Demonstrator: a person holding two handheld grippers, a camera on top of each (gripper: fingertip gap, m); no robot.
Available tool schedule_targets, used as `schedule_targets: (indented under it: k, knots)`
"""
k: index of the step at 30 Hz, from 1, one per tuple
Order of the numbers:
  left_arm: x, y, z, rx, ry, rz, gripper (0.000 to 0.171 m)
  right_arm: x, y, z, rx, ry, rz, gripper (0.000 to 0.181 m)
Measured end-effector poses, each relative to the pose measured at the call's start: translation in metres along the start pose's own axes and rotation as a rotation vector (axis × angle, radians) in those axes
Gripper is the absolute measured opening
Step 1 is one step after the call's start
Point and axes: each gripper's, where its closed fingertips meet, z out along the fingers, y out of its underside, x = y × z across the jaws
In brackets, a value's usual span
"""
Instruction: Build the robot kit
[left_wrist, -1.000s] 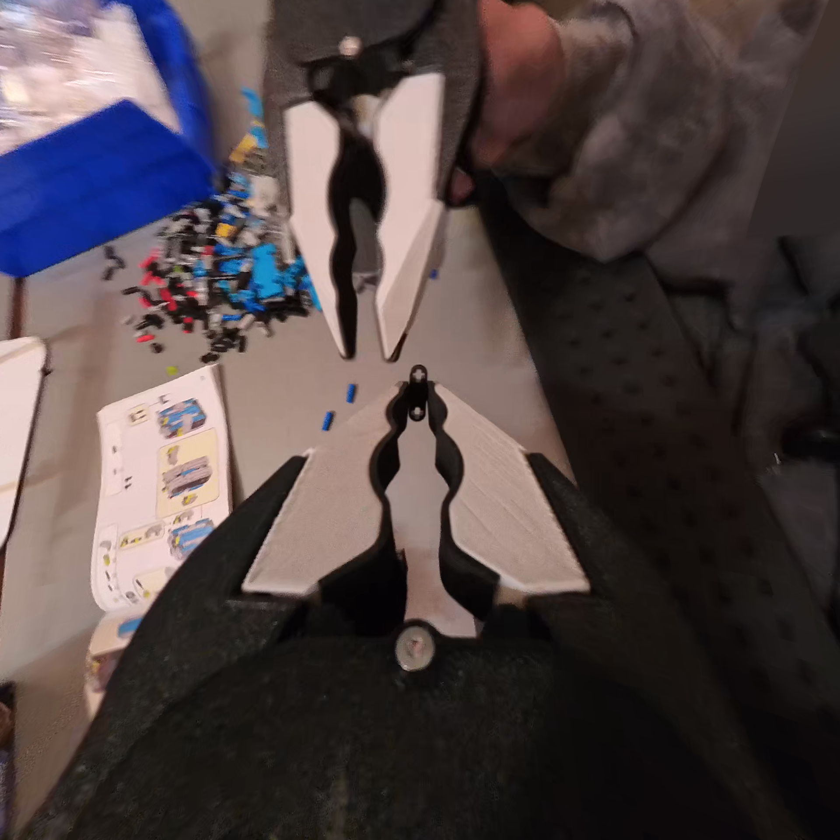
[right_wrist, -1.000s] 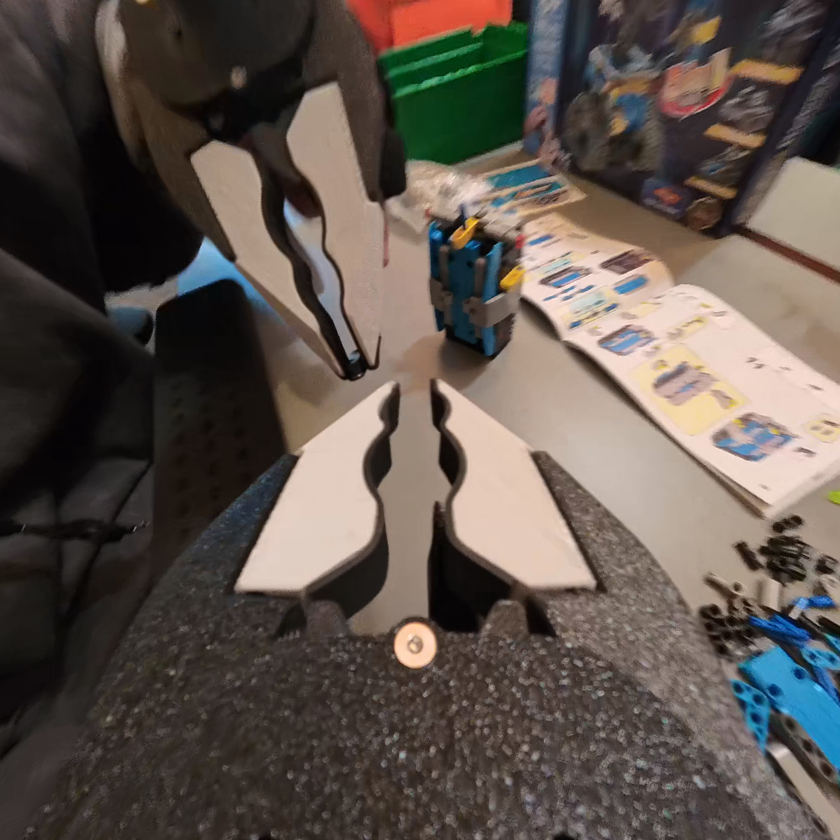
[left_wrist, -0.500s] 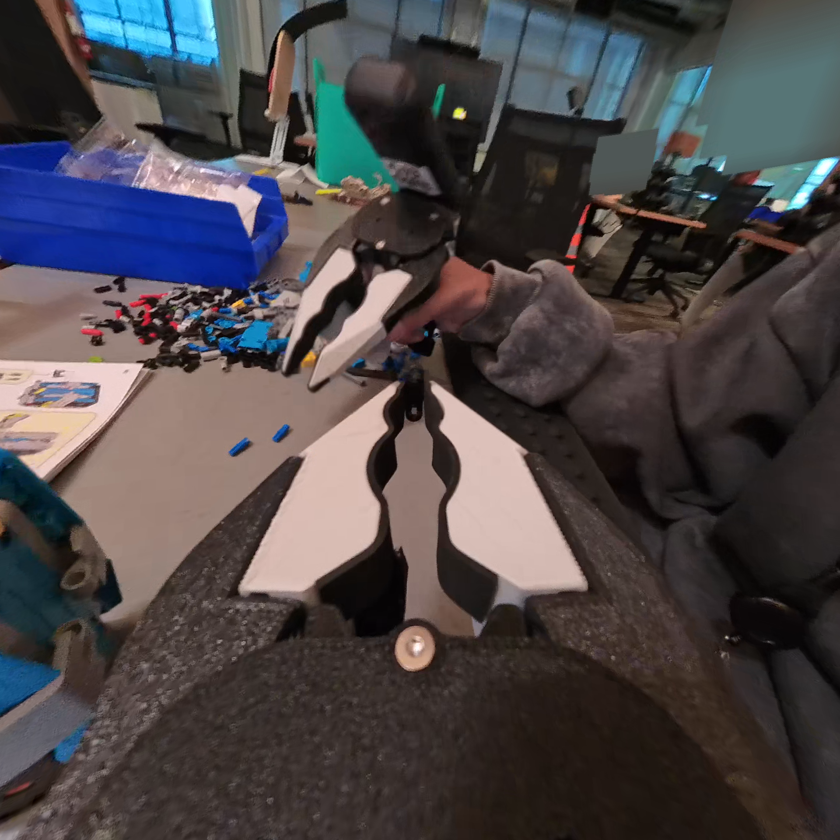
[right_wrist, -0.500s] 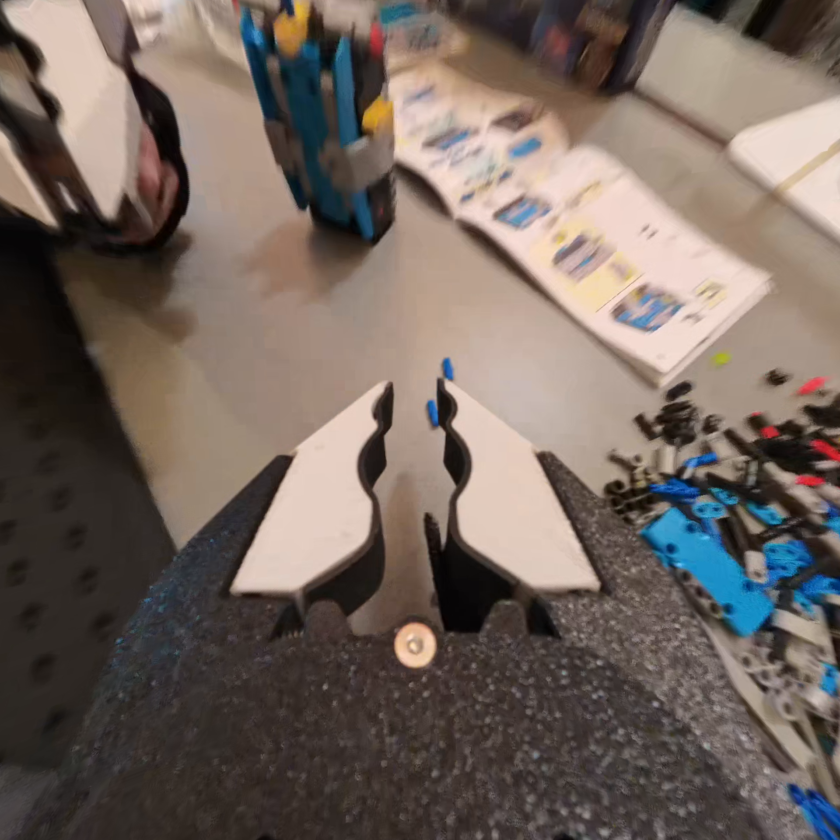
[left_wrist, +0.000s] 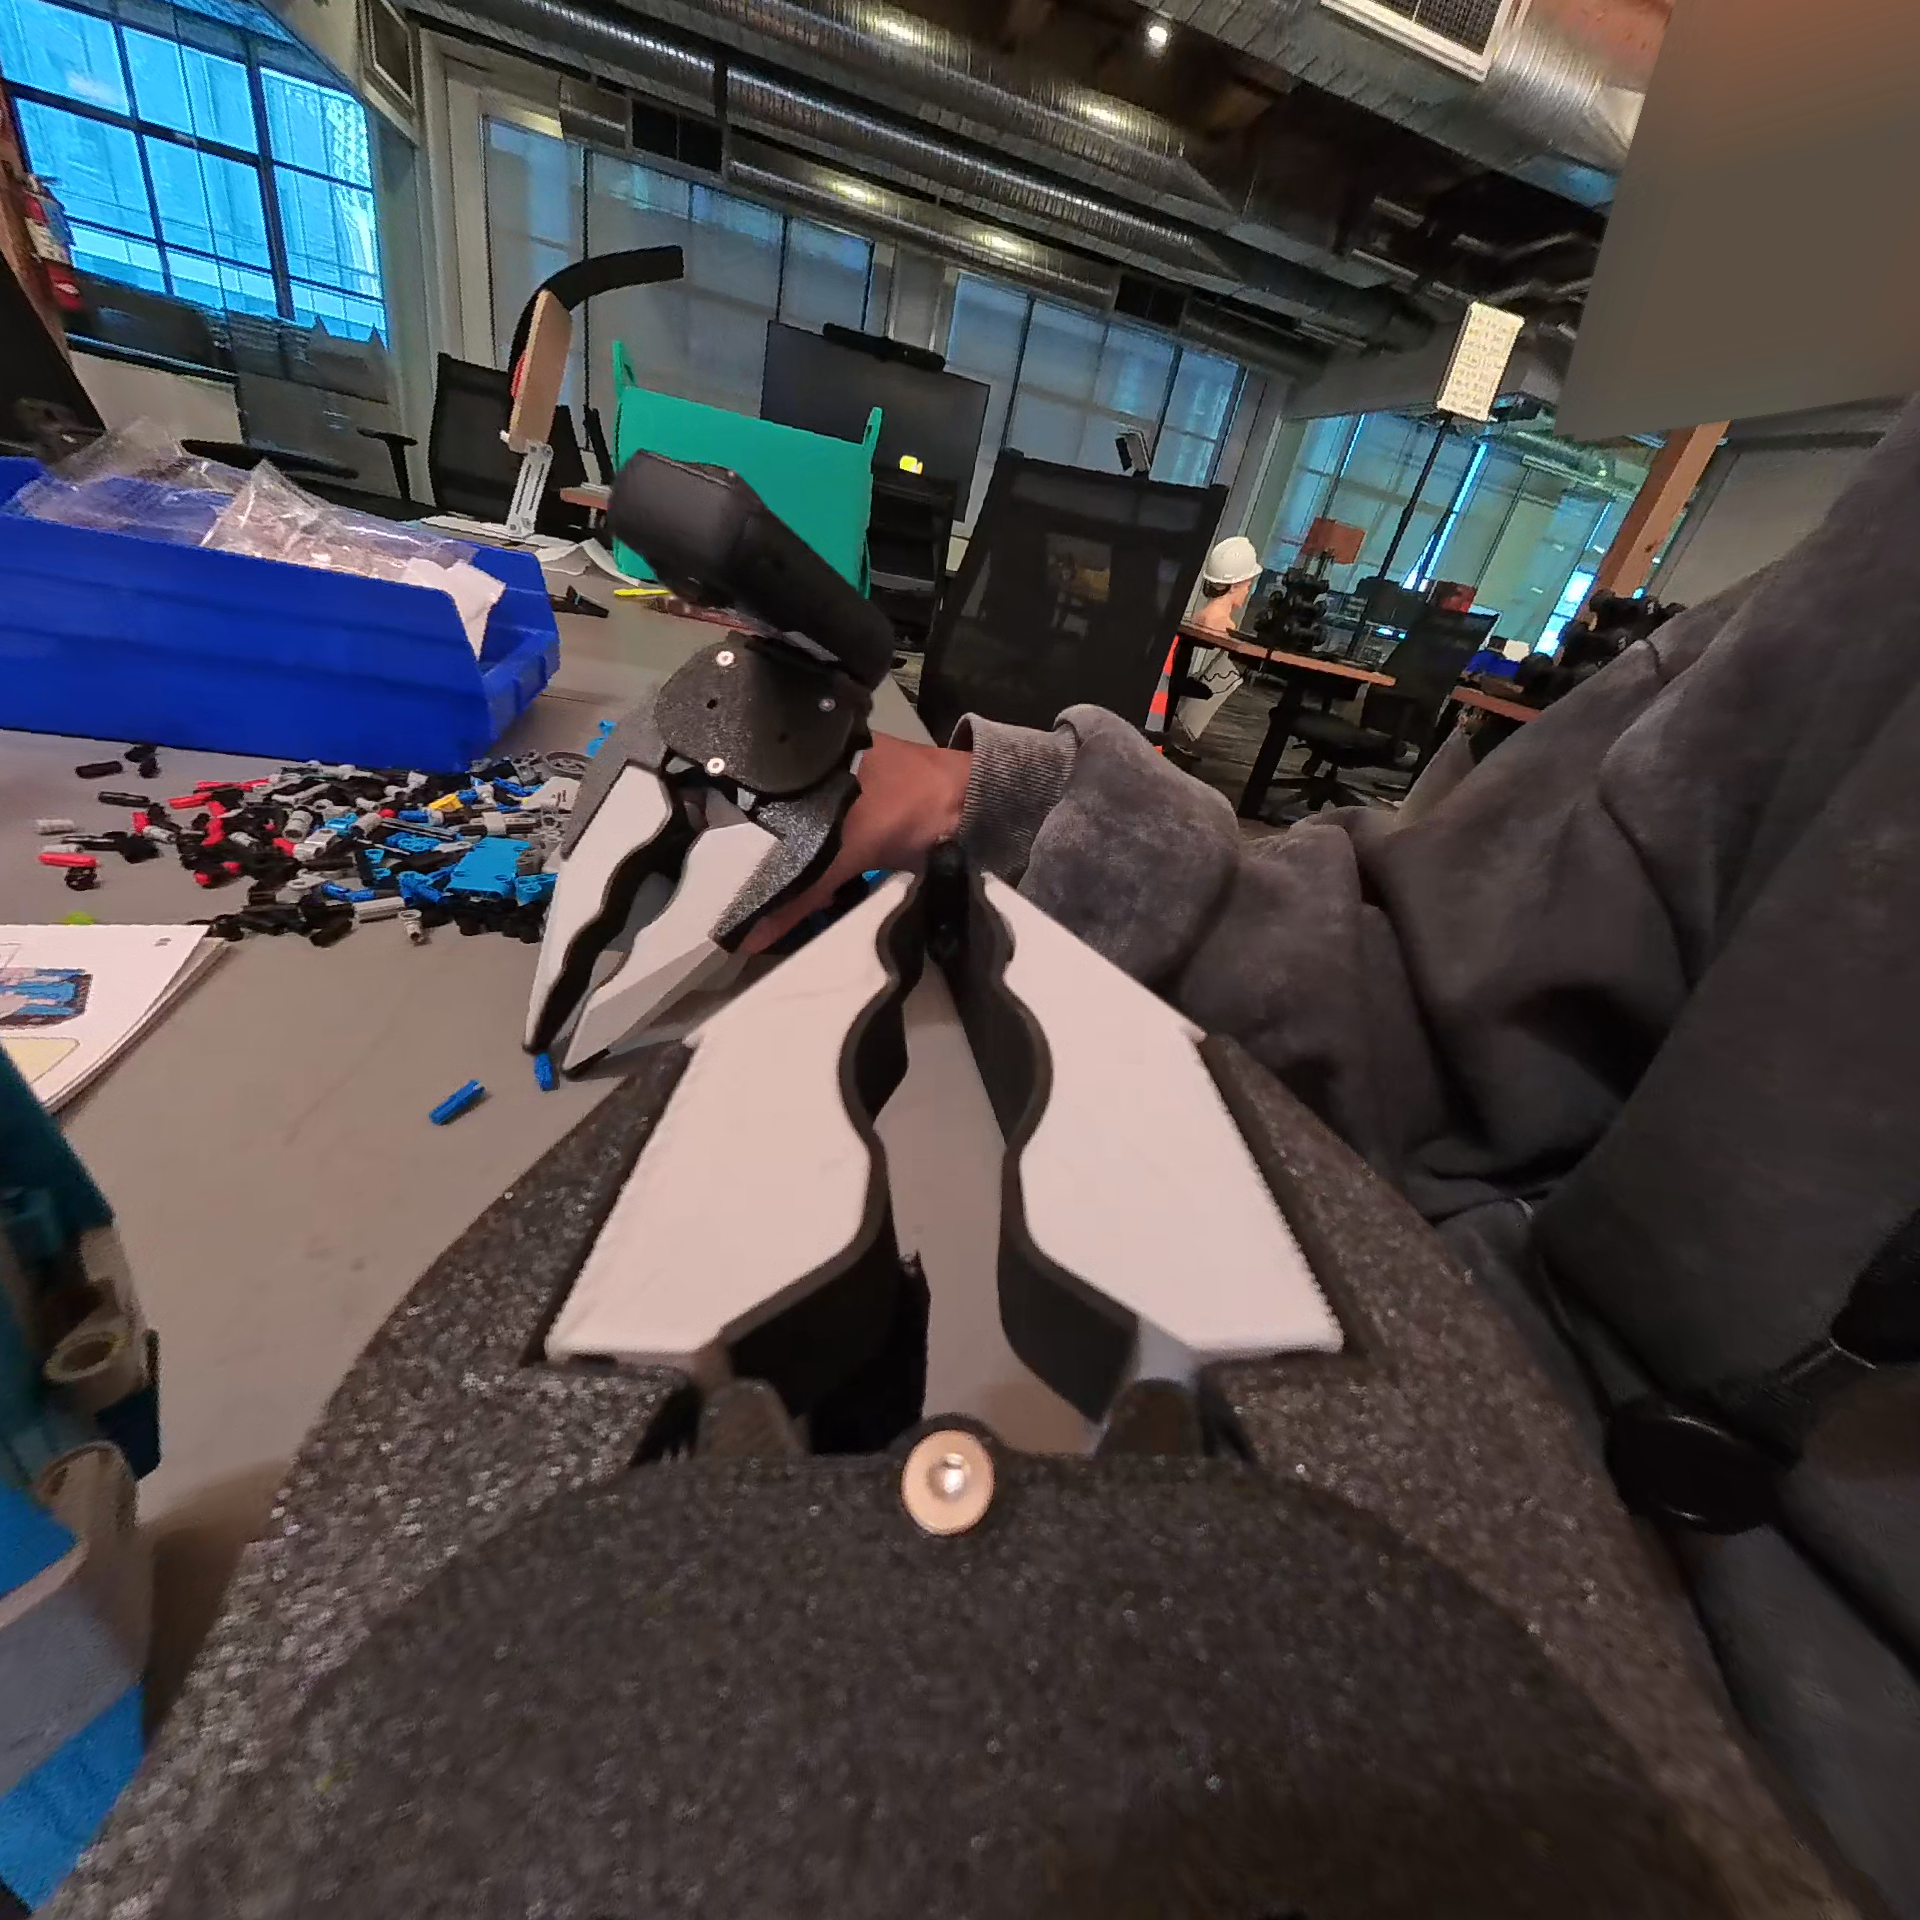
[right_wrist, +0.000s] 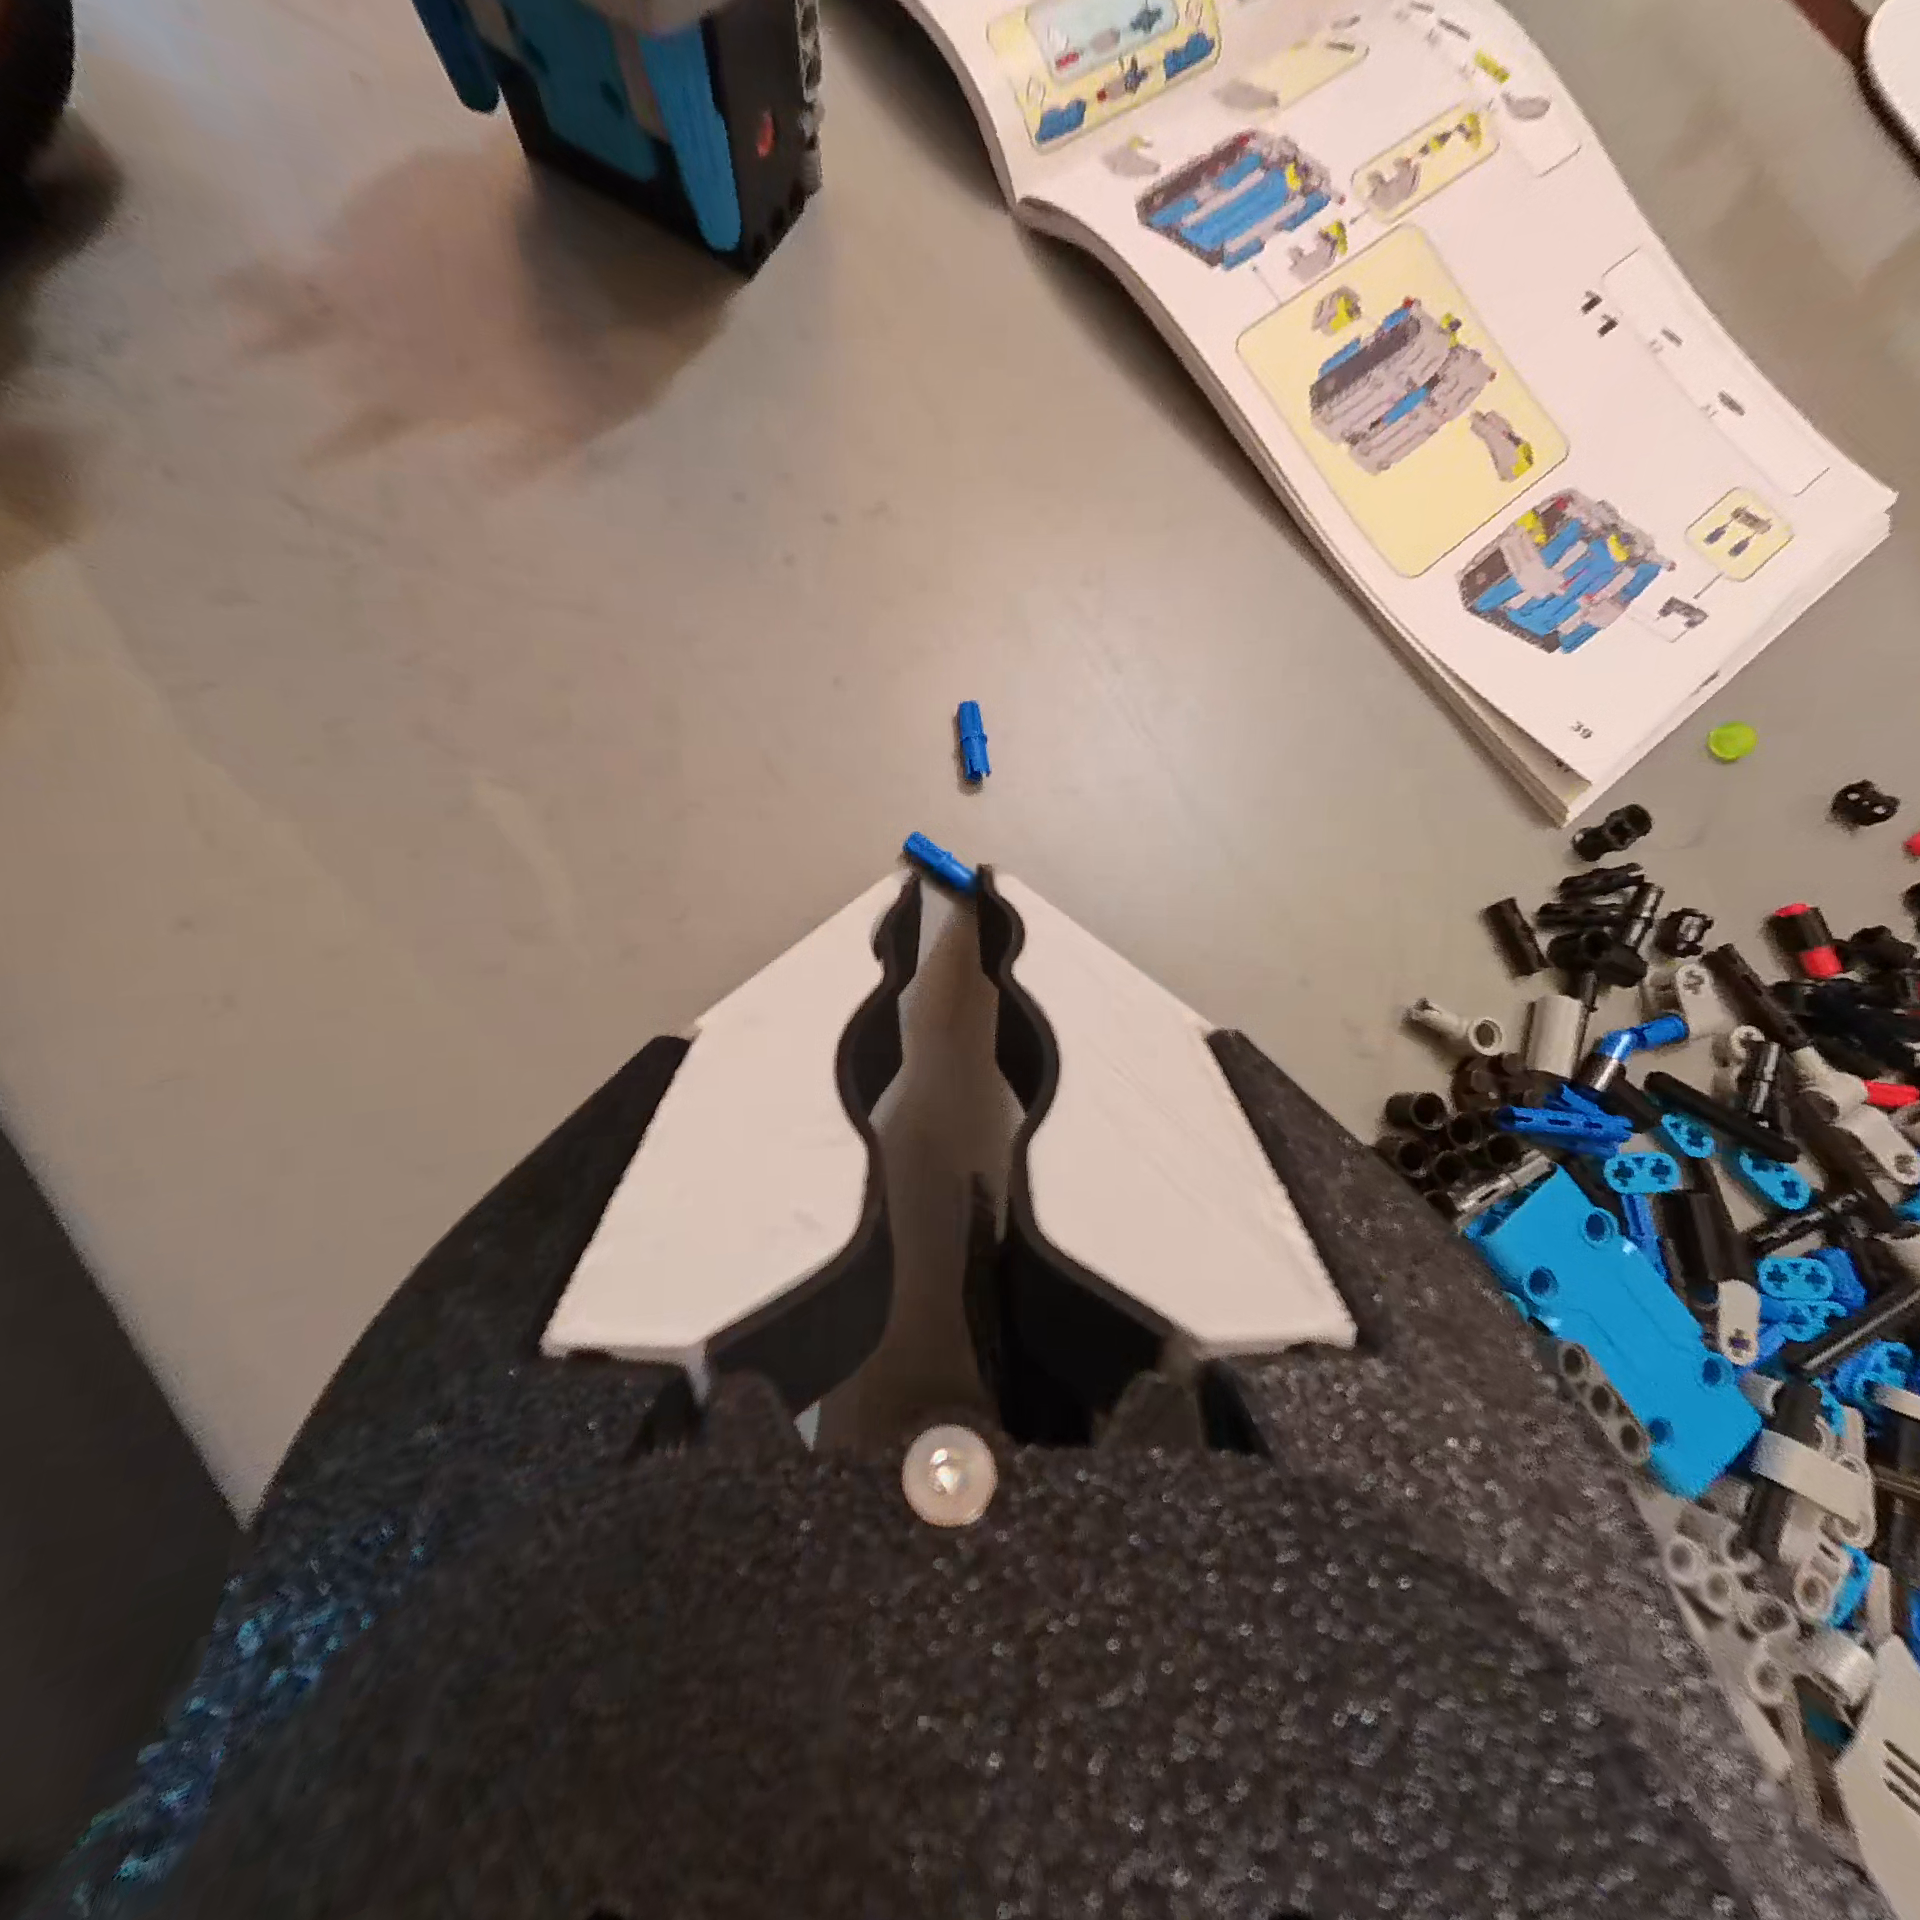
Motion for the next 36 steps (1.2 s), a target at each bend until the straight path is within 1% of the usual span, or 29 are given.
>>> schedule_targets:
  k: [2,3,6,10,12,15,23,26,28,30,34,36]
  knots:
    - [0.0,0.001,0.0,-0.004,0.002,0.002,0.007,-0.004,0.0,0.001,0.013,-0.05,0.034,0.004]
    - [0.0,0.001,0.001,-0.008,0.001,0.0,0.007,-0.004,0.0,0.001,0.012,-0.056,0.037,0.004]
    - [-0.002,0.001,0.0,-0.006,0.004,-0.015,0.007,-0.004,-0.001,0.001,0.006,-0.023,-0.015,0.003]
    - [-0.002,0.001,0.0,-0.008,0.004,-0.017,0.007,-0.005,0.0,-0.003,0.007,-0.023,-0.018,0.005]
    - [-0.001,0.002,0.0,-0.014,0.006,-0.01,0.007,-0.009,-0.005,-0.005,0.035,-0.051,0.0,0.009]
    - [0.0,0.003,0.001,-0.019,0.008,-0.005,0.007,-0.012,-0.011,-0.008,0.066,-0.089,0.019,0.01]
    - [0.0,0.004,0.001,-0.02,0.012,-0.01,0.007,-0.011,-0.003,-0.001,0.011,-0.111,-0.01,0.015]
    - [0.002,0.004,0.001,-0.023,0.015,-0.004,0.007,-0.011,-0.003,0.002,0.007,-0.133,0.002,0.012]
    - [0.002,0.004,0.001,-0.024,0.017,-0.005,0.007,-0.015,-0.003,0.003,0.005,-0.169,0.016,0.006]
    - [0.001,0.004,0.001,-0.02,0.016,-0.01,0.007,-0.015,-0.003,0.003,0.008,-0.178,0.049,0.006]
    - [-0.004,0.0,-0.002,0.005,0.008,-0.04,0.007,-0.015,-0.002,0.002,-0.007,-0.159,0.063,0.005]
    - [-0.008,-0.004,-0.006,0.03,0.004,-0.078,0.007,-0.017,-0.004,0.001,-0.022,-0.137,0.025,0.004]
